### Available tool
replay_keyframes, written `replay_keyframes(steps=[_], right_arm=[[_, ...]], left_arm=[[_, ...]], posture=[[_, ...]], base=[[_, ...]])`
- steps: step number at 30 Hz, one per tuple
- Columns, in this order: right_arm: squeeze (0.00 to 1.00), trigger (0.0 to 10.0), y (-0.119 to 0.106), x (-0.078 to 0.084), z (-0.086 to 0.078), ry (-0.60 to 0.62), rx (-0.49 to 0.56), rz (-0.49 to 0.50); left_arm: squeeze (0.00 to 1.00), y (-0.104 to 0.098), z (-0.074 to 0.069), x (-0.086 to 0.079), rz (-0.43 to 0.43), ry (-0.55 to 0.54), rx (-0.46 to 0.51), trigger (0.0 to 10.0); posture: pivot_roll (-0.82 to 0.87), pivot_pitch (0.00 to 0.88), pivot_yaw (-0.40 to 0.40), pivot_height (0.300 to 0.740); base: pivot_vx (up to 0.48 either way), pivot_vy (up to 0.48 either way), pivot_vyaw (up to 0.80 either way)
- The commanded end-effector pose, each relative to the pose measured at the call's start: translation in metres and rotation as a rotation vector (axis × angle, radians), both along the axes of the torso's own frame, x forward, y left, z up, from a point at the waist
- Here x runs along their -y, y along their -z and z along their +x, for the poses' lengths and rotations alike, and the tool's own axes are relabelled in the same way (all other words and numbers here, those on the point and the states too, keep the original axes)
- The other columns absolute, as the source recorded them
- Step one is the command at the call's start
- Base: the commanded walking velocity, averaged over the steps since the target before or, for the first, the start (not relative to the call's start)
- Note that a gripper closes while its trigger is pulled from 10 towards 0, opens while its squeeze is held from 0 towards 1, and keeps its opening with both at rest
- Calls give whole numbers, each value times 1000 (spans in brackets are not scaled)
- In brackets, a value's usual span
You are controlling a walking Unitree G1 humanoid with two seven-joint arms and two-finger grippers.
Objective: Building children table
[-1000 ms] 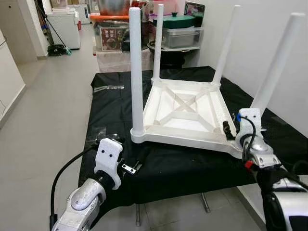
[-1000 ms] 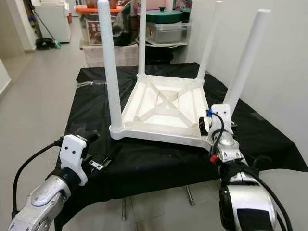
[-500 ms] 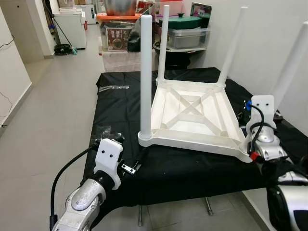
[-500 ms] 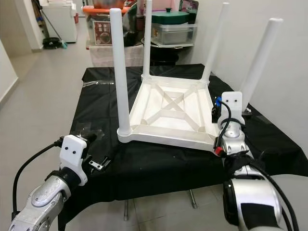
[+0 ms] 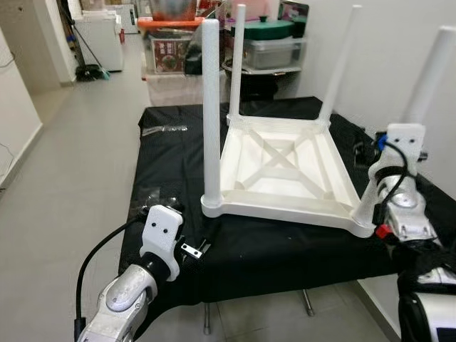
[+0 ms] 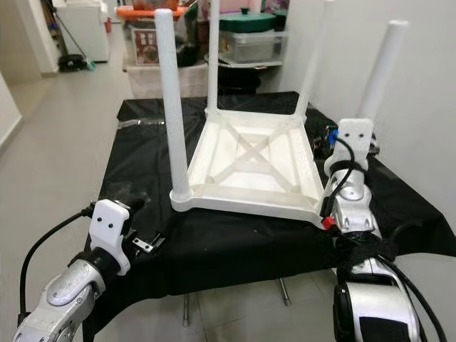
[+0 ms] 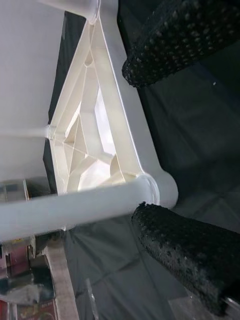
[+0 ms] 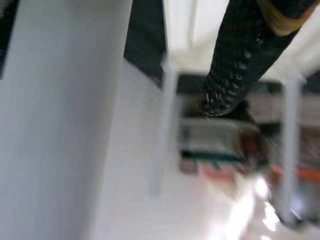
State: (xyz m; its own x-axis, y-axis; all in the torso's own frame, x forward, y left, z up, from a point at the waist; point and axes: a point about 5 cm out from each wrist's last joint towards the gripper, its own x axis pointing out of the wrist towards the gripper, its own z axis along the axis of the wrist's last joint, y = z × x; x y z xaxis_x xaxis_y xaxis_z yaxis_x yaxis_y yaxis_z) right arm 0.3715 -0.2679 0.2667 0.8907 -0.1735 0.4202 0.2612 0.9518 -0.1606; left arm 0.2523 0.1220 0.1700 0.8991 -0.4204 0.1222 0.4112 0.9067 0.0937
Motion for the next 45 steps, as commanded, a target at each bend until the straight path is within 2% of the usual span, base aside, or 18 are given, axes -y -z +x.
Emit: replay_keyframes(steps=[1,6,8,10,13,17,19,22,24,25,27,29,32,37,45], right_arm=[[0,10000,-16,-20,-2,-144,9,-57],[0,10000,-25,-21,-4,-174,8,-93],[0,10000,-38,-12,-4,-166,-11,-139],[0,10000,-38,-12,-4,-166,-11,-139],[0,10000,-56,5,-3,-131,-48,-155],[0,10000,-62,10,-5,-99,-56,-144],[0,10000,-52,2,-5,-122,-78,-143],[0,10000,-47,-2,-5,-135,-90,-148],[0,10000,-26,-15,-6,-189,-144,-157],[0,10000,-26,-15,-6,-189,-144,-157],[0,10000,-20,-17,-6,-200,-156,-147],[0,10000,-2,-24,-8,-213,-196,-111],[0,10000,6,-29,-9,-223,-214,-91],[0,10000,6,-34,-8,-227,-215,-79],[0,10000,-25,-26,-2,-163,-140,-68]], left_arm=[[0,3,0,1,-4,12,-15,10000],[0,3,0,2,-5,15,-16,10000],[0,3,1,1,-4,15,-15,10000],[0,3,1,1,-4,15,-15,10000],[0,4,2,2,-4,14,-13,10000],[0,4,2,3,-5,11,-13,10000],[0,4,2,2,-4,6,-11,10000],[0,3,2,2,-4,4,-10,10000],[0,3,1,1,-6,3,-13,10000],[0,3,1,1,-6,3,-13,10000],[0,3,1,0,-3,2,-16,10000],[0,3,2,0,5,7,-17,10000],[0,3,2,0,10,10,-17,10000],[0,3,3,0,12,8,-18,10000],[0,3,2,0,7,1,-19,10000]], posture=[[34,0,-32,740],[32,0,-32,740],[28,0,-33,740],[28,0,-33,740],[25,0,-38,740],[29,0,-44,740],[37,0,-46,740],[37,0,-46,740],[40,0,-41,740],[40,0,-41,740],[40,0,-41,740],[41,0,-37,740],[41,0,-34,740],[46,0,-36,740],[52,0,-46,740]], base=[[0,0,0],[0,0,0],[0,0,0],[0,0,0],[0,0,0],[0,0,0],[0,0,0],[0,0,0],[0,0,0],[0,0,0],[0,0,0],[0,-208,0],[0,-432,0],[0,-468,0],[0,-468,0]])
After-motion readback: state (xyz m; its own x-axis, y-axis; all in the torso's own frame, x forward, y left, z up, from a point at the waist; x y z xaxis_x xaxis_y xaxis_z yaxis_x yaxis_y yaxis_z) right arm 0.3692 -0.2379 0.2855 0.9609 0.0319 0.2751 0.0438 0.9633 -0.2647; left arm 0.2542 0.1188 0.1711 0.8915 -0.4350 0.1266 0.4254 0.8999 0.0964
